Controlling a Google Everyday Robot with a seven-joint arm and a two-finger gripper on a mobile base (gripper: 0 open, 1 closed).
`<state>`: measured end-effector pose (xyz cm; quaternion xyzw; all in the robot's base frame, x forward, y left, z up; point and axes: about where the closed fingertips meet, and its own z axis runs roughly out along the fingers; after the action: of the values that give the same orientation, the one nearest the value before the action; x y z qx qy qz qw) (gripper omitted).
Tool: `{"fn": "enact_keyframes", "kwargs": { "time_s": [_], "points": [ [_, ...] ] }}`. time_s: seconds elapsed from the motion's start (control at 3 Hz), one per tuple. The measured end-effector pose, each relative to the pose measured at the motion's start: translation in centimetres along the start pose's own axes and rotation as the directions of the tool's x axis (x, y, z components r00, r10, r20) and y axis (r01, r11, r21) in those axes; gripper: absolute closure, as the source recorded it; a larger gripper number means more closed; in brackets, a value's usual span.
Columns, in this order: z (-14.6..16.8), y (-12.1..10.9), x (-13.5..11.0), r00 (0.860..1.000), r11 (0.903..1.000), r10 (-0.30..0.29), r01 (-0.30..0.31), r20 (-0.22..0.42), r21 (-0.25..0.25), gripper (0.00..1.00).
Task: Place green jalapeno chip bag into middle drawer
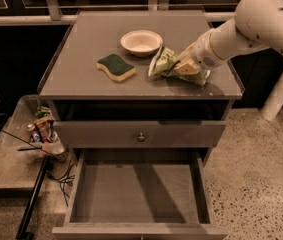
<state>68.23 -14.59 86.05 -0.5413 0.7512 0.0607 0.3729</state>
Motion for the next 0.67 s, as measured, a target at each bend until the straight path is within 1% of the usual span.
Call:
{"fn": "enact_keyframes", "kwargs": {
  "time_s": [0.33,0.67],
  "points": [
    [-1.9,0.5,-1.5,1.0,0.9997,-0.017,0.018,0.025,-0.015,1.0],
    [-4.9,1.3,-3.5,0.996,0.9985,-0.048,0.05,0.073,-0.023,1.0]
  ]
}}
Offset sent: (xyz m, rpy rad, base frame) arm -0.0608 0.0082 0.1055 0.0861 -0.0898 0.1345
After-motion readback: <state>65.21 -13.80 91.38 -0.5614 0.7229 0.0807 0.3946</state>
